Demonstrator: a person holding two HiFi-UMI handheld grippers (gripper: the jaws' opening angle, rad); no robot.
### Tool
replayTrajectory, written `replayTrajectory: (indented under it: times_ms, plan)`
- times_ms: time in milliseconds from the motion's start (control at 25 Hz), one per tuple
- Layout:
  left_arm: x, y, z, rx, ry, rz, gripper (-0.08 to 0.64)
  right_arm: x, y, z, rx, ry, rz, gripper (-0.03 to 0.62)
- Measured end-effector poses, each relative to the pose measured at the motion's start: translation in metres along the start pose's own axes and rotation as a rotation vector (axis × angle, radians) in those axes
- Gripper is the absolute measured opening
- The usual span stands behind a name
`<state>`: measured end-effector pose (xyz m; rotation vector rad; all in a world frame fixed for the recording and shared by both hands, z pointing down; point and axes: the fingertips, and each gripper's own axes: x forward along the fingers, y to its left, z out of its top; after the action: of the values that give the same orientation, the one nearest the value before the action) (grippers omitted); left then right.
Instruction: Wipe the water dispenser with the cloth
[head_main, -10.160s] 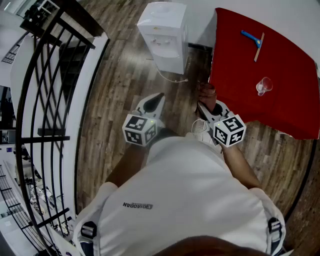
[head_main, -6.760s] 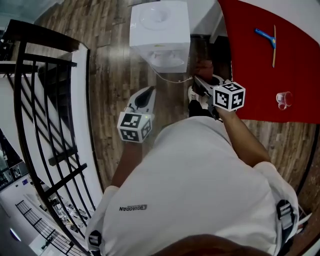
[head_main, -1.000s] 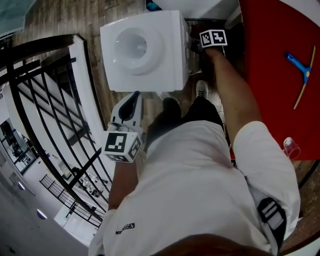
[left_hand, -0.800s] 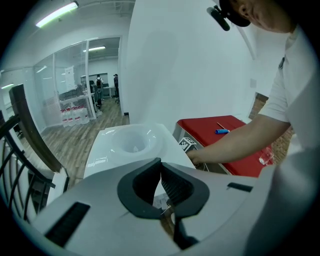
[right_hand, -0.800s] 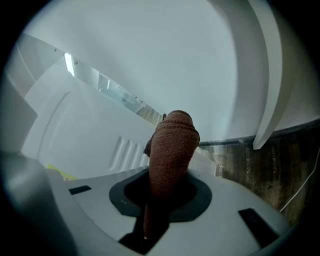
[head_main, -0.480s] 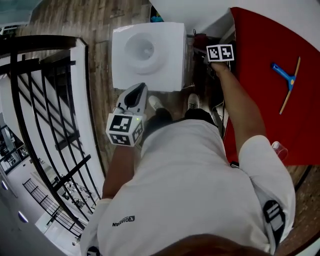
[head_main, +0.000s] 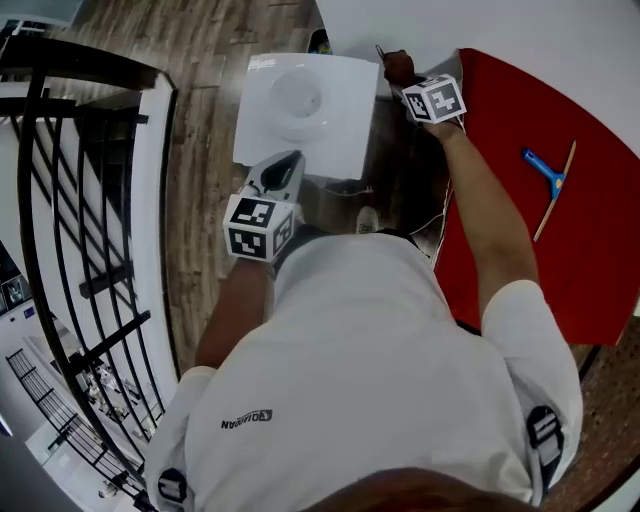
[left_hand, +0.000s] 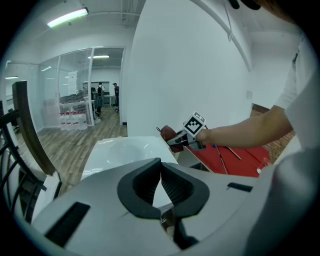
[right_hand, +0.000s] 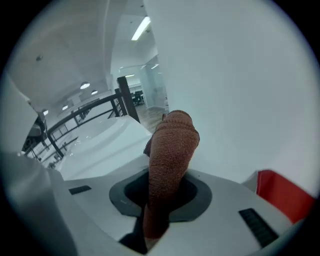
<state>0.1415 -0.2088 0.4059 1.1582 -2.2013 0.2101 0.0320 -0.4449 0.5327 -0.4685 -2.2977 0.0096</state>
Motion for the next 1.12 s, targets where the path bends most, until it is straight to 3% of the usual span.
replayTrajectory:
  times_ms: [200,400,760,920,1120]
  plan:
    - [-0.001,-0.004,0.013,0.000,-0.064,0.011,0.001,-0.007,0.006,0.054,-0.330,0.017,-0.153,0.072]
    - [-0.007,-0.006,0.013,-0.009,-0.123,0.019,0.000,0.002,0.016,0.075,-0.615,0.062,-0.243,0.072]
    - [-0.035,0.001,-0.006,-0.039,-0.132,0.054,0.000,0.007,0.043,0.058,-0.830,0.143,-0.243,0.072]
    - [-0.036,-0.003,-0.032,-0.047,-0.134,0.064,0.001,0.005,0.056,0.029,-0.880,0.138,-0.237,0.072]
    - [-0.043,-0.005,-0.039,-0.047,-0.138,0.068,0.000,-0.011,0.076,0.018,-0.934,0.123,-0.217,0.072]
